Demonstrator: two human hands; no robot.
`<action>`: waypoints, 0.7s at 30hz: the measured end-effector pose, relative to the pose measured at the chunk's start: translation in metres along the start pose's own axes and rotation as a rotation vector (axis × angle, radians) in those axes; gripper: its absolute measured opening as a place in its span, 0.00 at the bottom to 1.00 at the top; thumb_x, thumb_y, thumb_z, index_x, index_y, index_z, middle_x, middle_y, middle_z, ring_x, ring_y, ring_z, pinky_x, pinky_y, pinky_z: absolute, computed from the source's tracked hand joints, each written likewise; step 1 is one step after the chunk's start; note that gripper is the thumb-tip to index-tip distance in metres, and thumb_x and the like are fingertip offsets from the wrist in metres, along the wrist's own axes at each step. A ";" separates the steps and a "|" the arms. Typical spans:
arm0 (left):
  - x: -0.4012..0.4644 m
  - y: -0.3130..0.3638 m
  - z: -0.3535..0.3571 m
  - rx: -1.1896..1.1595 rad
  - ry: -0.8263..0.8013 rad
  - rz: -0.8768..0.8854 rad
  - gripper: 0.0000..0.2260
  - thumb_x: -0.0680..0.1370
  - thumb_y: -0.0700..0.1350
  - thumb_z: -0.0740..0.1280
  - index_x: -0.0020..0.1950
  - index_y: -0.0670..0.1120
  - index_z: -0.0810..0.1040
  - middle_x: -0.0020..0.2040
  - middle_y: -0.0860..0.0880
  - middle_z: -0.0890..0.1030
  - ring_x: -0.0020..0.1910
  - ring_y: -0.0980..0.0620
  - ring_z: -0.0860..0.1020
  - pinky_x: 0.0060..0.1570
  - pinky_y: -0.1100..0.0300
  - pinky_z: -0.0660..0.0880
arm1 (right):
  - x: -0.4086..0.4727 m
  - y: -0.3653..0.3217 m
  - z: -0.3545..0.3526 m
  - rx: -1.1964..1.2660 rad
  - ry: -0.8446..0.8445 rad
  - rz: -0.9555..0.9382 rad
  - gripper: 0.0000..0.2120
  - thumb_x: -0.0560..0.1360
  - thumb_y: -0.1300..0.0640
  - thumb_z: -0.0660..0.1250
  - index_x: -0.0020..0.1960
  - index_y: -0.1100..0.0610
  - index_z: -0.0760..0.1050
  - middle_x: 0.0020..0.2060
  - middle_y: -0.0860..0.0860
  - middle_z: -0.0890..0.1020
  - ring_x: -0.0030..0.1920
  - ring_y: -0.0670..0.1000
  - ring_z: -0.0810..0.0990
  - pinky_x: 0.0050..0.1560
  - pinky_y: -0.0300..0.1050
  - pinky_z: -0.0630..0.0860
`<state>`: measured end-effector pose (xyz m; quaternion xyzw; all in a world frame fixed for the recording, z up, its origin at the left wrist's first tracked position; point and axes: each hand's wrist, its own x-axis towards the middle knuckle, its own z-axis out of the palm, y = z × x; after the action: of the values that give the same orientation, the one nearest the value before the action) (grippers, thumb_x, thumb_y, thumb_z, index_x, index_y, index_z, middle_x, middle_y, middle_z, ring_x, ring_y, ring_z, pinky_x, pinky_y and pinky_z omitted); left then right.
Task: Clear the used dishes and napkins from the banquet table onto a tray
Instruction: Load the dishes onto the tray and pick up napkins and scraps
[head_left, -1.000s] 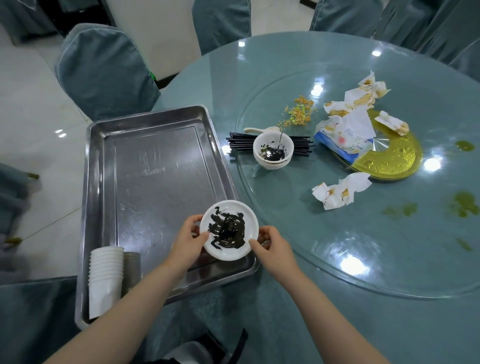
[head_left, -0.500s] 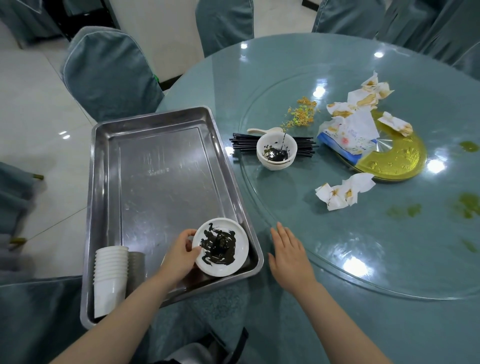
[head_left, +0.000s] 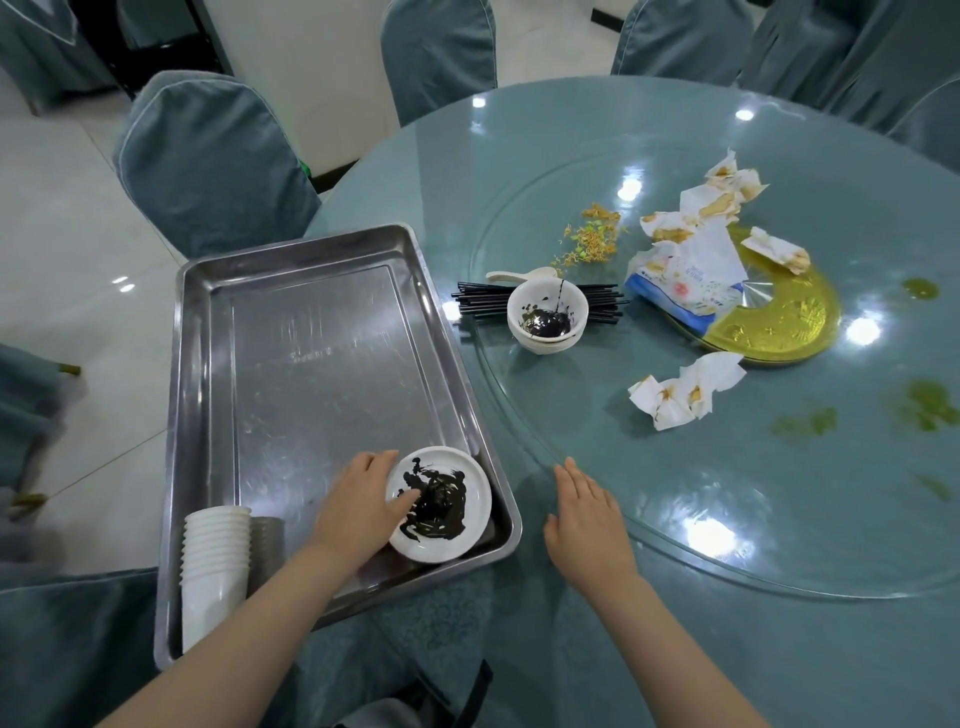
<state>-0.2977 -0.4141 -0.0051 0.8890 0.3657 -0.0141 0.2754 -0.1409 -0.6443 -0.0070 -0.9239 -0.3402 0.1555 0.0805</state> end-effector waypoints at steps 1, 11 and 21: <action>0.004 0.005 -0.001 0.006 0.014 0.024 0.25 0.76 0.55 0.68 0.71 0.48 0.69 0.63 0.49 0.72 0.62 0.47 0.71 0.61 0.54 0.70 | 0.000 0.001 -0.001 0.009 0.022 0.015 0.28 0.77 0.57 0.59 0.76 0.59 0.59 0.76 0.54 0.60 0.74 0.53 0.63 0.74 0.49 0.57; 0.063 0.105 -0.014 -0.244 -0.082 0.195 0.22 0.79 0.51 0.65 0.71 0.46 0.68 0.64 0.49 0.72 0.63 0.52 0.72 0.66 0.56 0.69 | 0.042 0.018 -0.053 0.359 0.048 0.267 0.16 0.79 0.51 0.60 0.63 0.57 0.73 0.58 0.52 0.80 0.57 0.55 0.78 0.56 0.47 0.72; 0.112 0.183 -0.012 -0.430 -0.197 0.107 0.18 0.79 0.49 0.63 0.69 0.47 0.69 0.58 0.52 0.74 0.51 0.53 0.73 0.49 0.59 0.69 | 0.118 0.040 -0.083 1.063 0.044 0.498 0.28 0.78 0.42 0.61 0.74 0.51 0.61 0.69 0.50 0.70 0.64 0.54 0.73 0.67 0.56 0.71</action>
<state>-0.0972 -0.4432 0.0674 0.8223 0.2839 -0.0079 0.4931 -0.0037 -0.6012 0.0332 -0.8119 0.0133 0.2997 0.5009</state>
